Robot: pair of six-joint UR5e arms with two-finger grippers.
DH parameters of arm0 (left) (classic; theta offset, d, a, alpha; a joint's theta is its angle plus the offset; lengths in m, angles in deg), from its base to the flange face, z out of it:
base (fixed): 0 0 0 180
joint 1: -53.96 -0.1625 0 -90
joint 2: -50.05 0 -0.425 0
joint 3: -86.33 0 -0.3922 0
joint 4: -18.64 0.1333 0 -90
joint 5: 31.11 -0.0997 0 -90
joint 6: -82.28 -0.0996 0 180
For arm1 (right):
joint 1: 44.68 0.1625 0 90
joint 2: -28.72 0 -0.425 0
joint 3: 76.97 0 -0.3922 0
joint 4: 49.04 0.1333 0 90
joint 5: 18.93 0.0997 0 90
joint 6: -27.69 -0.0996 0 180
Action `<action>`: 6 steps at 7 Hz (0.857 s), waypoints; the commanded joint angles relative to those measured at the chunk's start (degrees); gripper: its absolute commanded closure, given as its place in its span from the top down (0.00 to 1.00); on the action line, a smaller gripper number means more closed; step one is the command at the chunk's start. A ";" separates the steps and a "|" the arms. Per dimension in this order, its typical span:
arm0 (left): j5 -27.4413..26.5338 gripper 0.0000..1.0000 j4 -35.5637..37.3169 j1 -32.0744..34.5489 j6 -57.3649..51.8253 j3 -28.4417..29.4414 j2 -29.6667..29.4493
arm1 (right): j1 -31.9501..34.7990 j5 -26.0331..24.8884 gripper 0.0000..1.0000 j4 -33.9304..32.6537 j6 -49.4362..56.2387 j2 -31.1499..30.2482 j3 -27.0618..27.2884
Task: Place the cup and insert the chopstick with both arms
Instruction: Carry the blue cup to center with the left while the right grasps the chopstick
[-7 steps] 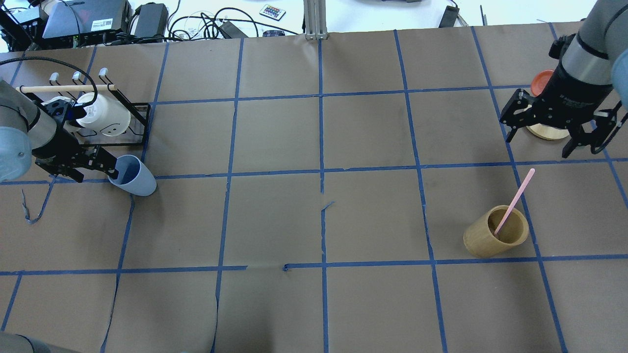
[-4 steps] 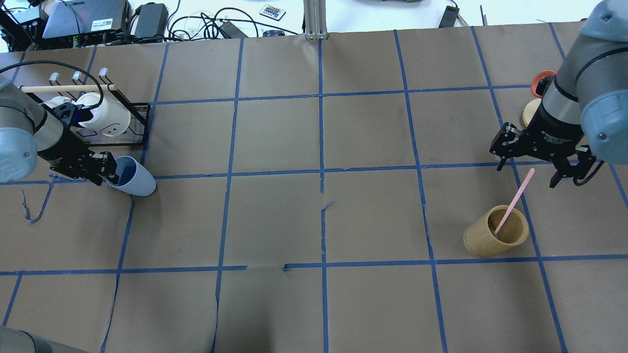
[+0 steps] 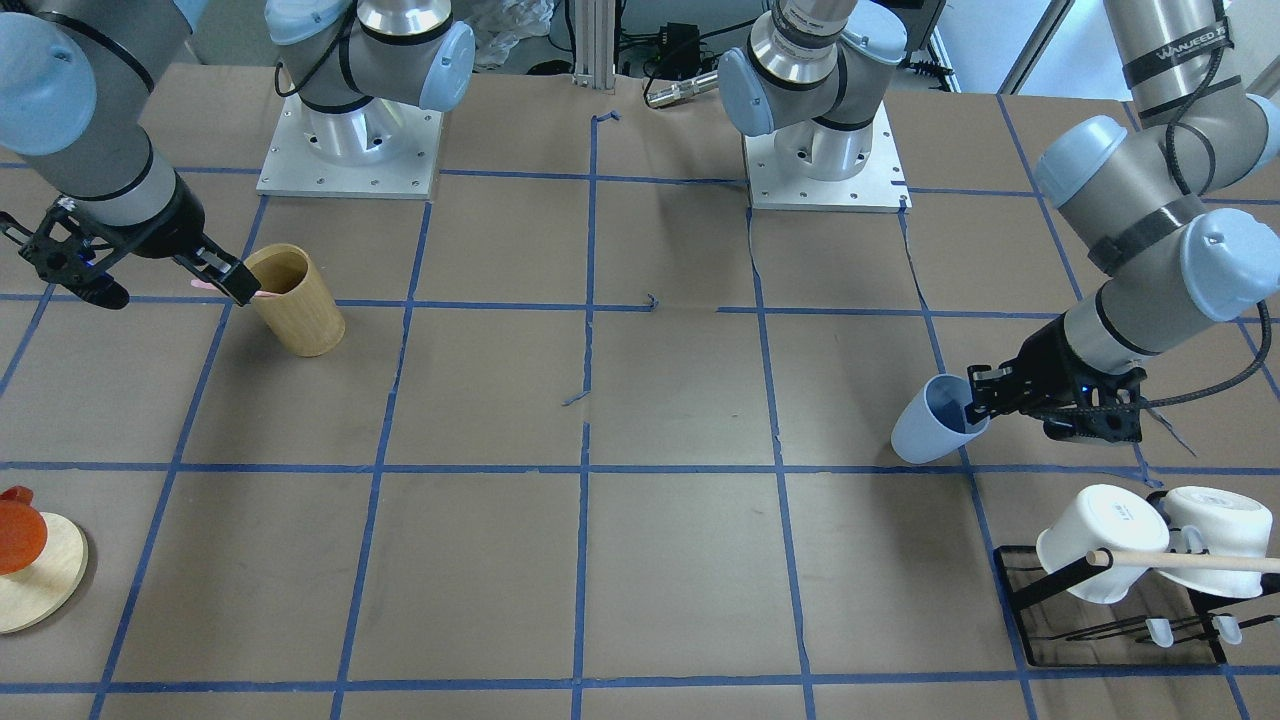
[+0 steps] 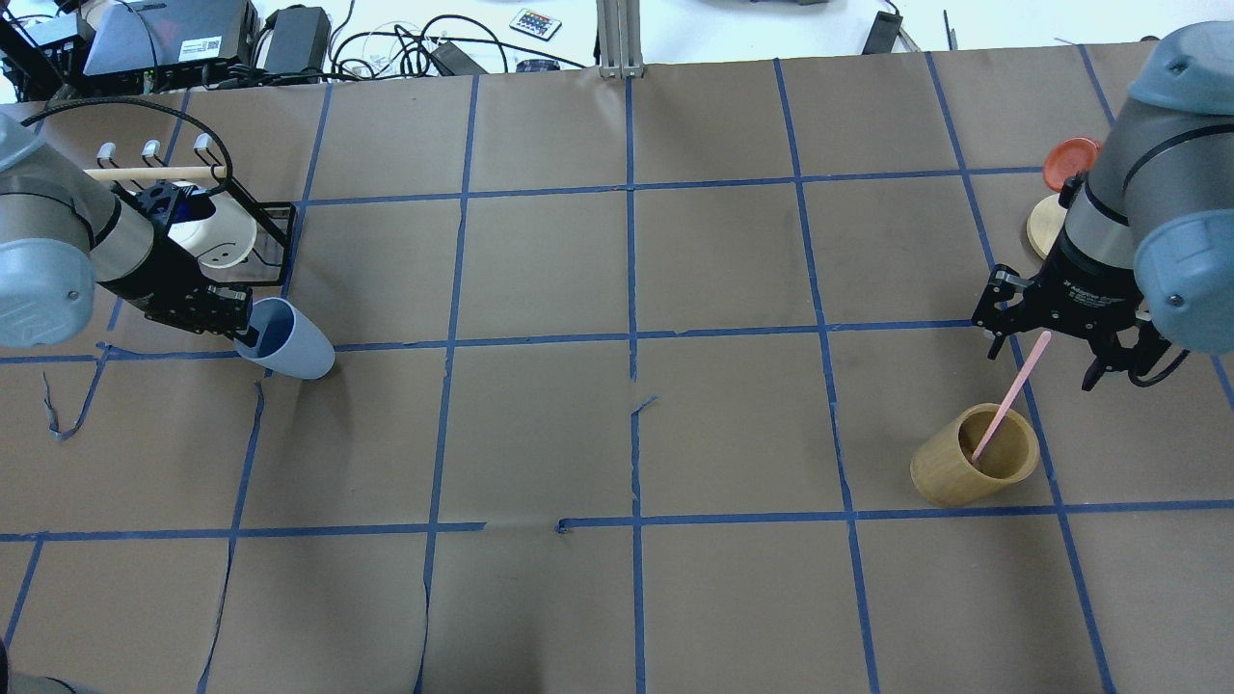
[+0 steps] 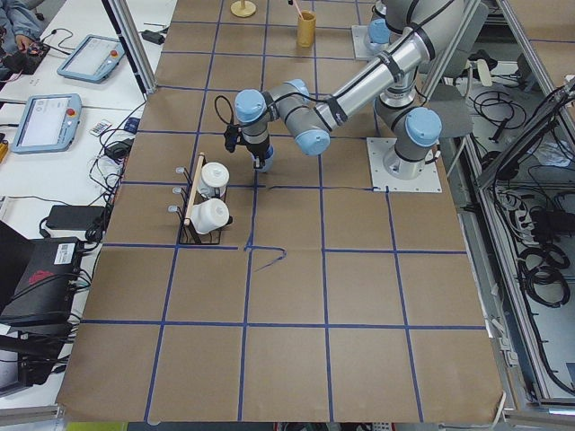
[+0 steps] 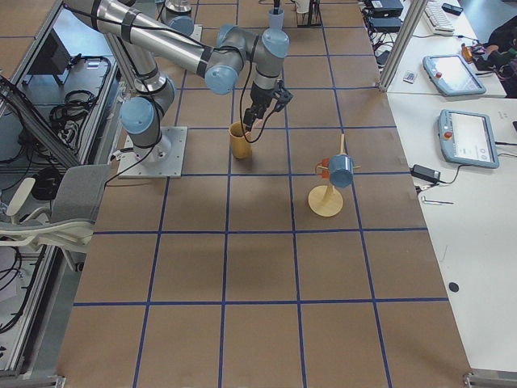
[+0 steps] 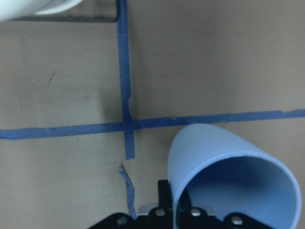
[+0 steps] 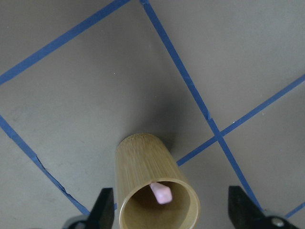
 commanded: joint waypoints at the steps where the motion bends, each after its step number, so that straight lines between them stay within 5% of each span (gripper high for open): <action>1: -0.22 0.00 -5.92 13.26 16.39 3.82 3.55 | 0.03 0.38 0.44 -0.40 -0.58 -0.05 -0.13; 3: -0.48 0.00 -2.55 28.85 39.32 5.42 2.00 | 0.03 0.20 0.35 -0.49 -0.66 0.13 -0.40; 6: -0.48 0.00 10.63 38.72 54.34 5.33 -4.59 | 0.03 0.55 0.26 -2.15 -0.49 0.30 -0.22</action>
